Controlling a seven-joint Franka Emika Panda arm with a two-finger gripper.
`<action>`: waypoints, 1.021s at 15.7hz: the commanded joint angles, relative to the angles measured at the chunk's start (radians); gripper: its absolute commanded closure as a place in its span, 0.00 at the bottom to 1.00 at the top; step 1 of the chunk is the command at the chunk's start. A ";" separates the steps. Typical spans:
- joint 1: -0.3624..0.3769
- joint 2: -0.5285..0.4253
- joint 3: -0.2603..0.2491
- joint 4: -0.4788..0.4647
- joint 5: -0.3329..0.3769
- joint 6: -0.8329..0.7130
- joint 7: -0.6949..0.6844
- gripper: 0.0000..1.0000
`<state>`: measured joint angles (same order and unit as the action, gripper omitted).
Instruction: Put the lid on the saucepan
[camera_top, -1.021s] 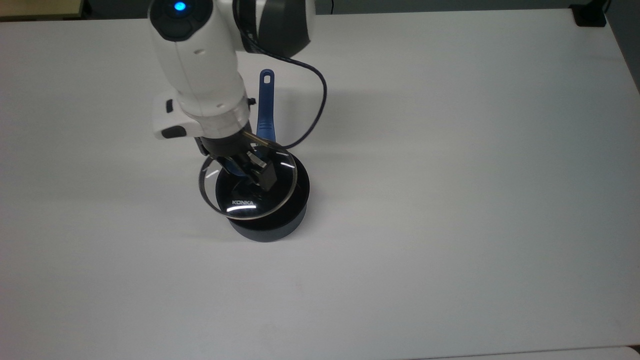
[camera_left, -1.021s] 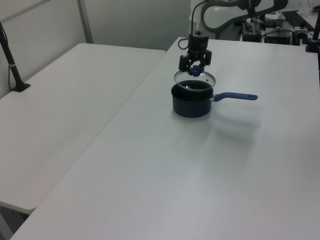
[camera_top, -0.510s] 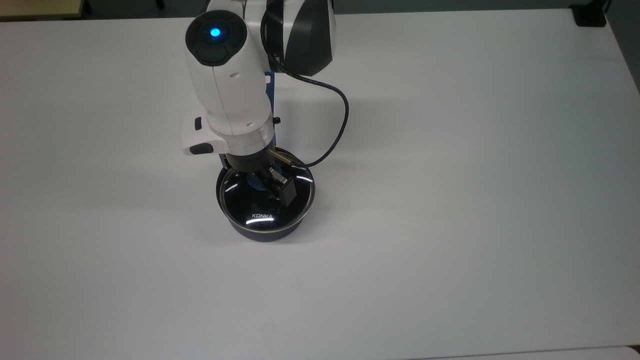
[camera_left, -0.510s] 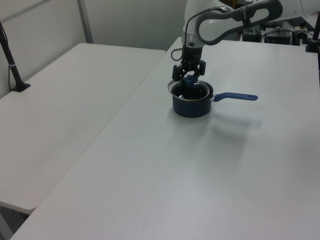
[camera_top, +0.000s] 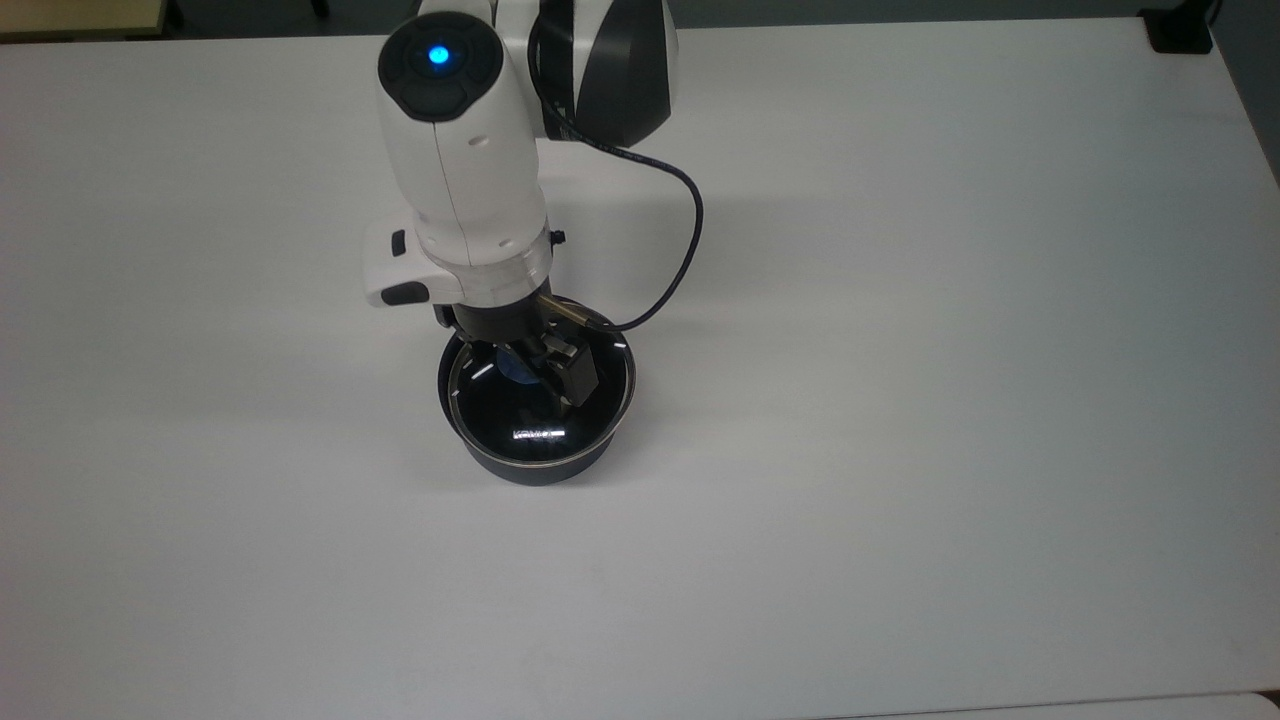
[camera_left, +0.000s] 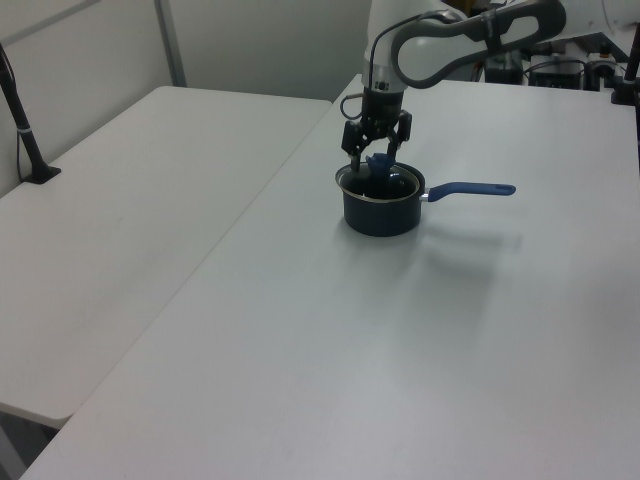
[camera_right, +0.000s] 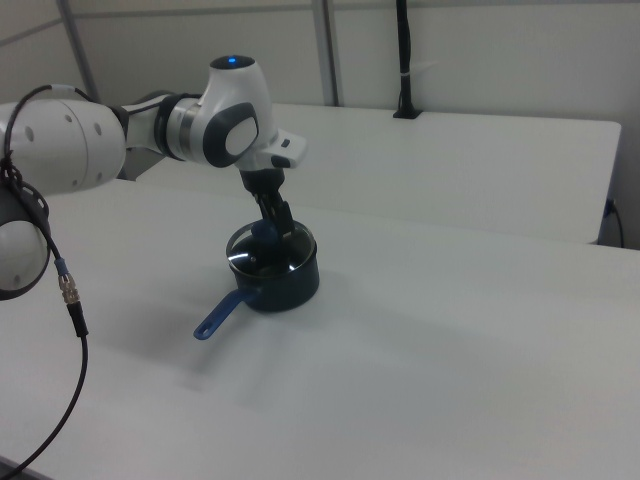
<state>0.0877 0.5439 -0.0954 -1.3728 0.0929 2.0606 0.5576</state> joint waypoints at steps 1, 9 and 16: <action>-0.052 -0.120 0.006 -0.012 -0.019 -0.120 0.013 0.00; -0.160 -0.497 -0.013 -0.241 -0.070 -0.322 -0.240 0.00; -0.121 -0.616 -0.047 -0.336 -0.087 -0.362 -0.528 0.00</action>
<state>-0.0680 -0.0246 -0.1273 -1.6517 0.0289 1.6924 0.1822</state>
